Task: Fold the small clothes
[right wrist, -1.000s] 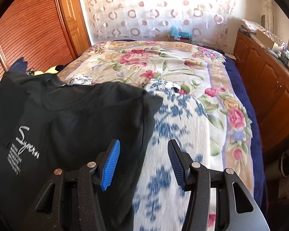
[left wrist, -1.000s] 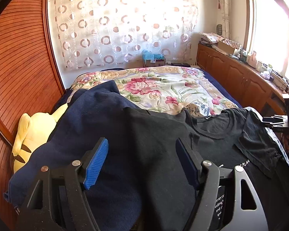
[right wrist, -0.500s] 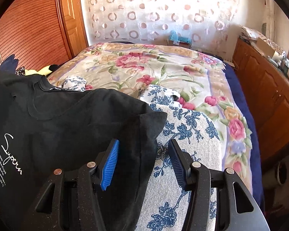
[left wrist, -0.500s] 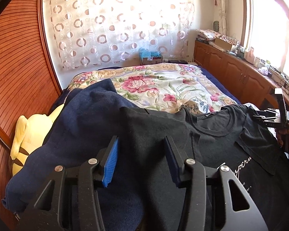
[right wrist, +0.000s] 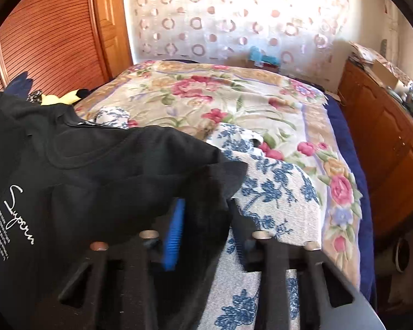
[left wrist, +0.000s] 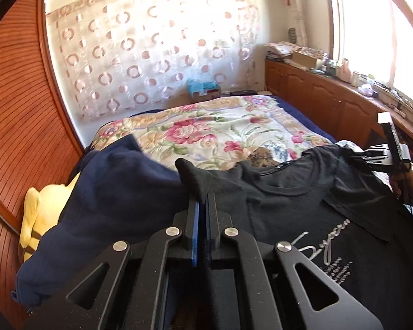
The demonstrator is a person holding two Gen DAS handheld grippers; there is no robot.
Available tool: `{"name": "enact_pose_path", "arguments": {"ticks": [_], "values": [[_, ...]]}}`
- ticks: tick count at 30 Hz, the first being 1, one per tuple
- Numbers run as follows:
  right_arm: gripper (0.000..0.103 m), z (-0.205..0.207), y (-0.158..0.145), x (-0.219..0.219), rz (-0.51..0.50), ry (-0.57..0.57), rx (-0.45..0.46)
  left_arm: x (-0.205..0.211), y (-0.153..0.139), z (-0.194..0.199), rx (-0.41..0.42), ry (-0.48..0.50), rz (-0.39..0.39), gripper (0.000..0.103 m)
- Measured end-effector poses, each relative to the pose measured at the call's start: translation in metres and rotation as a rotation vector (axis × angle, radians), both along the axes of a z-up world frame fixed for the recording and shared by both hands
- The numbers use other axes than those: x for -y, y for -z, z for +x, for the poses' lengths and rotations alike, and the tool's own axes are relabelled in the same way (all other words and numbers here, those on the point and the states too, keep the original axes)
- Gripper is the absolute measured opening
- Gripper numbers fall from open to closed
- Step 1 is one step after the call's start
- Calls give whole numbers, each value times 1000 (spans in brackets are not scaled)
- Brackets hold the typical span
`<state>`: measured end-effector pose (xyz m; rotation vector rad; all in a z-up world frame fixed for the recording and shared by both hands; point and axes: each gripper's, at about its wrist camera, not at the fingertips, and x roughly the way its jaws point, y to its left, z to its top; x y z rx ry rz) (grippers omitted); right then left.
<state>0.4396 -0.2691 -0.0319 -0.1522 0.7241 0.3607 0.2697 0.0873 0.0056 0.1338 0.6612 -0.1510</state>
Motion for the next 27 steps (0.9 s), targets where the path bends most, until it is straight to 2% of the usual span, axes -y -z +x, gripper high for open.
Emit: {"name": "enact_pose_path", "arguments": {"ticks": [4, 10, 17, 27], "values": [[6, -7, -3, -1, 13, -18, 8, 21, -2, -15, 4, 54, -26, 4], [5, -37, -21, 14, 88, -11, 81, 34, -16, -52, 43, 91, -69, 4], [5, -102, -31, 20, 115, -22, 145, 30, -18, -101, 61, 88, -105, 4], [5, -203, -31, 33, 147, -35, 205, 9, -9, -184, 81, 23, -153, 4]]}}
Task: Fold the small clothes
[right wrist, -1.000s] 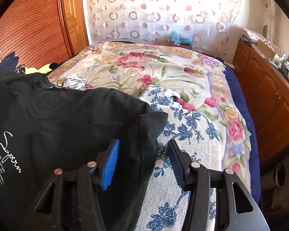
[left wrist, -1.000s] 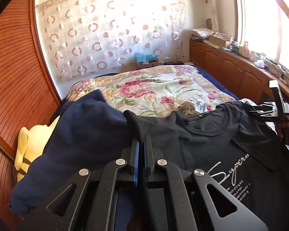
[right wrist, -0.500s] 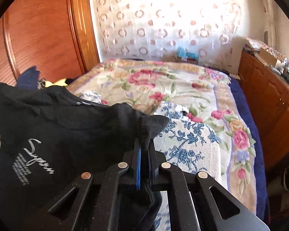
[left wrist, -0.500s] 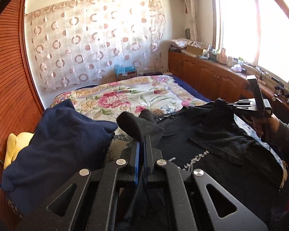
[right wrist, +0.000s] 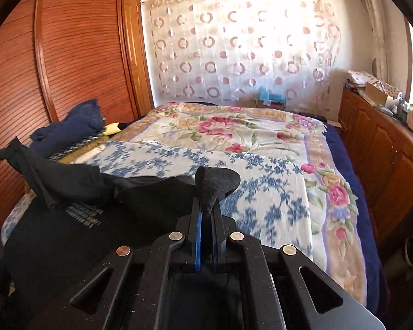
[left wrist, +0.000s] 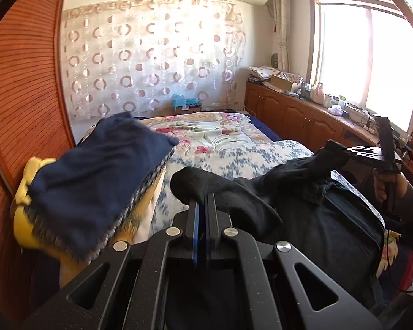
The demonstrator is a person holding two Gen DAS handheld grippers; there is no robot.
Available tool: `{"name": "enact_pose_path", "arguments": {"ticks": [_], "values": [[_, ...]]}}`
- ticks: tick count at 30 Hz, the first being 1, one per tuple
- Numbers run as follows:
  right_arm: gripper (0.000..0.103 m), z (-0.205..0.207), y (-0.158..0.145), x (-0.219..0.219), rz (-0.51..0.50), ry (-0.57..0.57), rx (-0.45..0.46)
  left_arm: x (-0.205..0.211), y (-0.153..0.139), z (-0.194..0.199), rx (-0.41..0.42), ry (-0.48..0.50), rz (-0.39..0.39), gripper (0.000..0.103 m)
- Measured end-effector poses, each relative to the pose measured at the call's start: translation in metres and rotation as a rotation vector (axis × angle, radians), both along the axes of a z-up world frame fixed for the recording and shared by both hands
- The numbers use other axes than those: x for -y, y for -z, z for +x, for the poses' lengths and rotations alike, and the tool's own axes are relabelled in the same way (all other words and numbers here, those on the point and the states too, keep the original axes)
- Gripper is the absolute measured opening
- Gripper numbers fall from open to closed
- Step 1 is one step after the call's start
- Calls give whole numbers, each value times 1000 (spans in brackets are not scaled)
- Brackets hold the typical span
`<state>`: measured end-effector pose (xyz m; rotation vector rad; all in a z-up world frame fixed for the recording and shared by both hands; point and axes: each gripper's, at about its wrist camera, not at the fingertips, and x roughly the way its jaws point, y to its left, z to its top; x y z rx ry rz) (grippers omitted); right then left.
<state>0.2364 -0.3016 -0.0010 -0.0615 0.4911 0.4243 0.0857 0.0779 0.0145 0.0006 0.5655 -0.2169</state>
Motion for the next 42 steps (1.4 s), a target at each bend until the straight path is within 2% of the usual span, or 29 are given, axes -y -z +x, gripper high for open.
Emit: {"name": "enact_pose_path", "arguments": {"ticks": [7, 12, 15, 18, 26, 32, 36, 42], "values": [[5, -72, 7, 16, 11, -19, 4, -10, 29, -61, -23, -39, -75, 4], [5, -101, 22, 10, -64, -54, -47, -14, 59, -74, -79, -63, -117, 4], [5, -111, 23, 11, -60, -59, -50, -19, 62, -81, -77, -78, -149, 4], [5, -123, 20, 15, -49, -65, -49, -24, 53, -89, -45, -93, -153, 4], [5, -170, 9, 37, -25, -40, -20, -33, 36, -131, -4, -110, -127, 4], [5, -207, 15, 42, -94, -49, -56, -40, 41, -148, -33, -136, -113, 4], [5, -214, 18, 43, -76, -53, -106, -34, 51, -144, -79, -109, -84, 4], [5, -197, 47, 38, -80, -17, -191, -22, 71, -139, -133, -103, -45, 4]]}}
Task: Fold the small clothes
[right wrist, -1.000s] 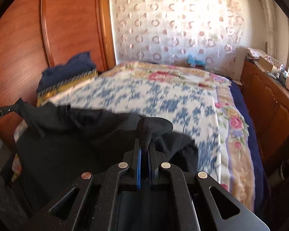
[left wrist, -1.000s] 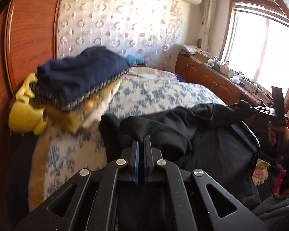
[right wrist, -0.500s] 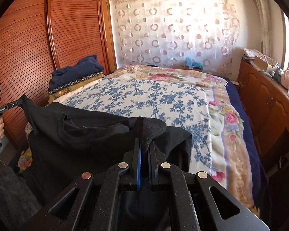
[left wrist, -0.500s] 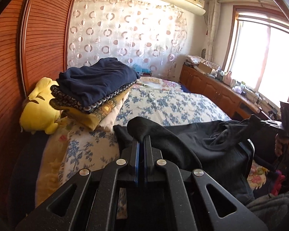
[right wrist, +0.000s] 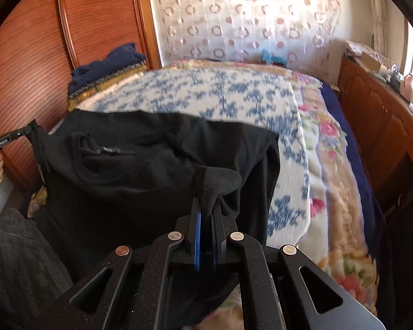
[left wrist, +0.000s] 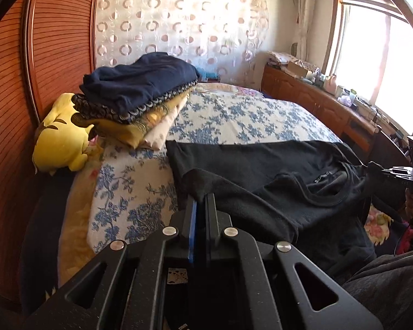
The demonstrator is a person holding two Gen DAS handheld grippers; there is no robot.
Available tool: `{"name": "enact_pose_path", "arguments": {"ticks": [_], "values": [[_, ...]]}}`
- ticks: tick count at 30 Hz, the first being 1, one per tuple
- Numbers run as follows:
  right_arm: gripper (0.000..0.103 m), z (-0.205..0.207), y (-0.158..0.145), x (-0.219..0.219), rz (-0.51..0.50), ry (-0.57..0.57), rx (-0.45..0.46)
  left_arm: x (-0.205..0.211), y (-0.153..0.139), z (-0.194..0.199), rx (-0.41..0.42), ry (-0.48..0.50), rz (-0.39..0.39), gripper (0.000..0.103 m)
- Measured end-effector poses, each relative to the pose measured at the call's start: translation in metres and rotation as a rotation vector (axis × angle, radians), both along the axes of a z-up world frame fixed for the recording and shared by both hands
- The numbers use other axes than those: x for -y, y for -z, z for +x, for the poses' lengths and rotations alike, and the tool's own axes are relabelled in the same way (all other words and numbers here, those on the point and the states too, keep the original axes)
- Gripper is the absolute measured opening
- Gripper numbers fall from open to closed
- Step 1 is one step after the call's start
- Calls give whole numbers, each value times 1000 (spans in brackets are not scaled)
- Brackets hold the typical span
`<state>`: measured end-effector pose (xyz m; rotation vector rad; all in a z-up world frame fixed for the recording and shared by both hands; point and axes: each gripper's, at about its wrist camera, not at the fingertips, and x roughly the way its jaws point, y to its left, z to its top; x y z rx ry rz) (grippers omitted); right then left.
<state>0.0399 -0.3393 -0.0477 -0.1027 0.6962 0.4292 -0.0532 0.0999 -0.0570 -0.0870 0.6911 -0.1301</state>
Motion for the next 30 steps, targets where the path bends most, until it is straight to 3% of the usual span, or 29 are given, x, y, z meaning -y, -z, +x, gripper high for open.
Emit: {"name": "enact_pose_path", "arguments": {"ticks": [5, 8, 10, 14, 15, 21, 26, 30], "values": [[5, 4, 4, 1, 0, 11, -21, -2, 0, -1, -1, -10, 15, 5], [6, 2, 2, 0, -9, 13, -29, -3, -6, -3, 17, -14, 21, 18], [11, 0, -2, 0, -15, 14, -32, -3, -12, -5, 43, -5, 24, 37], [14, -7, -6, 4, -19, 8, -19, -3, -20, -3, 77, 3, 27, 64], [19, -9, -7, 6, -21, 11, -12, -3, -21, -1, 83, -3, 29, 81], [39, -11, -19, 11, -22, 42, 26, 3, -17, 24, 73, -12, 18, 82], [42, -3, -24, 11, -24, 62, 62, 9, -10, 45, 40, 13, 3, 82], [42, 25, -19, 10, 19, 88, 53, 5, -4, 60, 20, -16, 0, 82]]}}
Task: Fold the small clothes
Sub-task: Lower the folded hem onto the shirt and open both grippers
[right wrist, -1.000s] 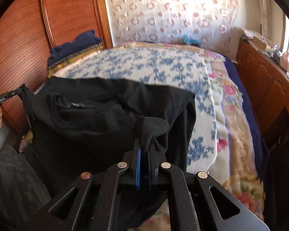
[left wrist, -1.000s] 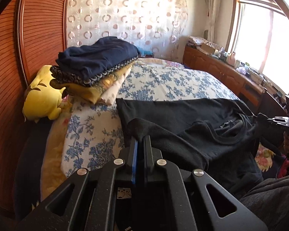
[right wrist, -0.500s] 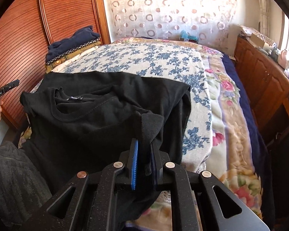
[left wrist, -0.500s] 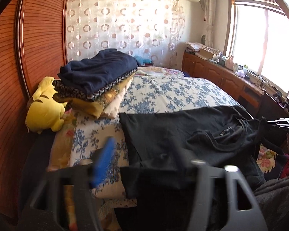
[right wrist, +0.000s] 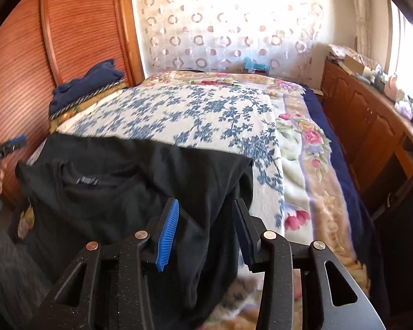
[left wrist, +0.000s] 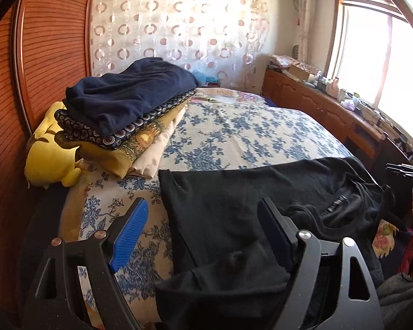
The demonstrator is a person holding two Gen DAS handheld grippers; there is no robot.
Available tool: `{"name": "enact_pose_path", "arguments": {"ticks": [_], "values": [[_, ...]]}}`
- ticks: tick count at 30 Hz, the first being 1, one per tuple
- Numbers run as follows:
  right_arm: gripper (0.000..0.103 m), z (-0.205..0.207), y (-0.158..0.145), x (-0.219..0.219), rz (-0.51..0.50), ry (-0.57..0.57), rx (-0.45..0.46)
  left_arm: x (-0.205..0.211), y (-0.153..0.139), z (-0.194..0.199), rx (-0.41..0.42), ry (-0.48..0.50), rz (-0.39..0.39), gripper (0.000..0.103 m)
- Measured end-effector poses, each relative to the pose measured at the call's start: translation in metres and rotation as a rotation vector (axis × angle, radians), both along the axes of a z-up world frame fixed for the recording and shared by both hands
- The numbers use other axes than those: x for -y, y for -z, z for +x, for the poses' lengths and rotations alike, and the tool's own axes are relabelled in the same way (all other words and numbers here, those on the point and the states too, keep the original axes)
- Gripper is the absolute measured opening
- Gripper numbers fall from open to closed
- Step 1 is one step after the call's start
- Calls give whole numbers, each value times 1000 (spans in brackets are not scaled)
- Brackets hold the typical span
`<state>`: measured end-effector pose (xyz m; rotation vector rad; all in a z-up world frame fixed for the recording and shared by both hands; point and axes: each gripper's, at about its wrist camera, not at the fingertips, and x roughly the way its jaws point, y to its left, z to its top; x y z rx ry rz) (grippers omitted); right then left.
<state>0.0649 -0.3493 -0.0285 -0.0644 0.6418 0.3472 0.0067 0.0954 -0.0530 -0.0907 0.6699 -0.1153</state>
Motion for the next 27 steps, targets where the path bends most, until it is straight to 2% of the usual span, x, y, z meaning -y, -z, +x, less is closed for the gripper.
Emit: {"name": "enact_pose_path", "arguments": {"ticks": [4, 8, 11, 14, 16, 18, 21, 25, 27], "values": [[42, 42, 12, -2, 63, 32, -32, -8, 14, 12, -37, -40, -6, 82], [42, 86, 32, -7, 63, 88, -96, -10, 27, 17, -78, -56, -2, 82], [42, 103, 40, -9, 81, 107, -137, -10, 32, 16, -85, -54, 4, 82], [42, 109, 40, -12, 87, 112, -134, -11, 35, 16, -90, -59, 3, 82], [30, 111, 38, -15, 78, 115, -125, -12, 38, 18, -95, -64, 3, 82], [7, 111, 36, -13, 71, 111, -117, -14, 40, 19, -99, -68, 2, 82], [4, 108, 32, -8, 96, 86, -91, -15, 46, 22, -113, -72, -4, 82], [3, 93, 20, 7, 109, 155, 6, -16, 52, 23, -130, -79, -5, 82], [3, 91, 22, 9, 121, 151, -6, -17, 53, 22, -135, -80, -5, 82]]}}
